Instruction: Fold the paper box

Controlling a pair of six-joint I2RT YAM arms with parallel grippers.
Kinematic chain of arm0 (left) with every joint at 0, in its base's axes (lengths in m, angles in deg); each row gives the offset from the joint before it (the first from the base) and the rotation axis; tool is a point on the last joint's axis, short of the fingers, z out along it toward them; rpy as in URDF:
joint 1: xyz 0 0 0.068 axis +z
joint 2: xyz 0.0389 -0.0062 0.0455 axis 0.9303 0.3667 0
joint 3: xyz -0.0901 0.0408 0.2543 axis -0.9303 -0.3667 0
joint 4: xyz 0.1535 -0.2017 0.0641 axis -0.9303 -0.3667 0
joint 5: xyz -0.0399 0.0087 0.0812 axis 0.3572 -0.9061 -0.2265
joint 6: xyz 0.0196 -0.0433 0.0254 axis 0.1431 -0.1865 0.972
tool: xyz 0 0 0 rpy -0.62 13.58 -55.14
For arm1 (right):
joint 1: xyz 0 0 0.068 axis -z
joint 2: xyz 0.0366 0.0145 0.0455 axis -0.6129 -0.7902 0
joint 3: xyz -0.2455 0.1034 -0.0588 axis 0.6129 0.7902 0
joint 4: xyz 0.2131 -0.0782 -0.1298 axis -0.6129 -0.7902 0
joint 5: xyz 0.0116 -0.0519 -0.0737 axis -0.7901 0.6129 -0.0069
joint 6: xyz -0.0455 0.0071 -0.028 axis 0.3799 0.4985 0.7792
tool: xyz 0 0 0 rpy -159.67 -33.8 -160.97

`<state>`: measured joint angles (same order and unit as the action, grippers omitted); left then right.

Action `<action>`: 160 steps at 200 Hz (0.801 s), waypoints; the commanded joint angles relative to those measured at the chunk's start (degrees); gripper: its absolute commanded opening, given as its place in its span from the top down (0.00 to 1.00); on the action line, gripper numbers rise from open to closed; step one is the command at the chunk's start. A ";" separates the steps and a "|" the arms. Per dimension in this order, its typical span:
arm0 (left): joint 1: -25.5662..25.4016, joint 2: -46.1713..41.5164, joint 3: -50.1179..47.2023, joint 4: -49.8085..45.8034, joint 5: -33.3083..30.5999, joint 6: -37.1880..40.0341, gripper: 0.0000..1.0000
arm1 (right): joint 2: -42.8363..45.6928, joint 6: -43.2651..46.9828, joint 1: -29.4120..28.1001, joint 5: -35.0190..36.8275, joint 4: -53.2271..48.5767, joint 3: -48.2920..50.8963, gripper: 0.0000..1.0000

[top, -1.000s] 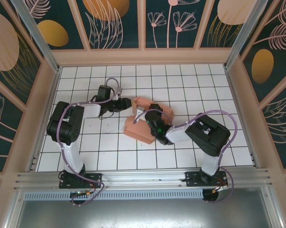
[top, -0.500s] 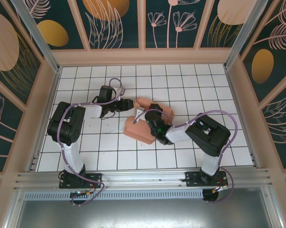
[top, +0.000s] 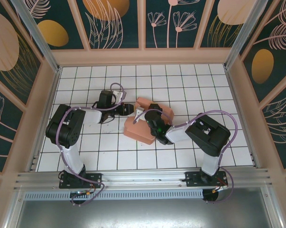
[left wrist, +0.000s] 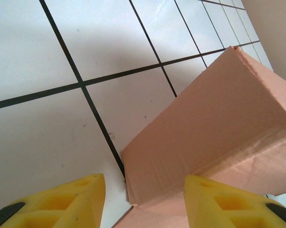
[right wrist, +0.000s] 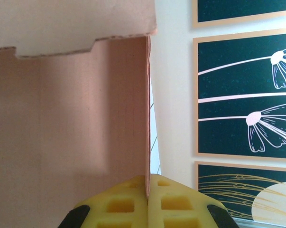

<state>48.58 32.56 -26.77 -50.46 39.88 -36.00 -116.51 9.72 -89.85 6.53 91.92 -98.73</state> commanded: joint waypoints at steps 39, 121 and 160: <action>-1.18 -3.36 -4.10 9.88 1.36 4.54 0.53 | 1.57 -4.19 -0.33 -3.09 -4.80 -0.93 1.00; -1.72 -3.50 -5.91 12.93 1.87 5.62 0.55 | 1.50 -2.46 -0.42 -2.22 -3.10 -0.75 1.00; -1.94 -1.58 -4.68 12.47 1.72 5.49 0.62 | 2.10 -1.63 -1.10 -2.47 -2.73 -0.97 1.00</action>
<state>47.10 29.65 -32.58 -39.25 40.77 -31.80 -116.10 7.43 -90.03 5.07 89.58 -98.93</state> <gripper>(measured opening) 0.401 0.051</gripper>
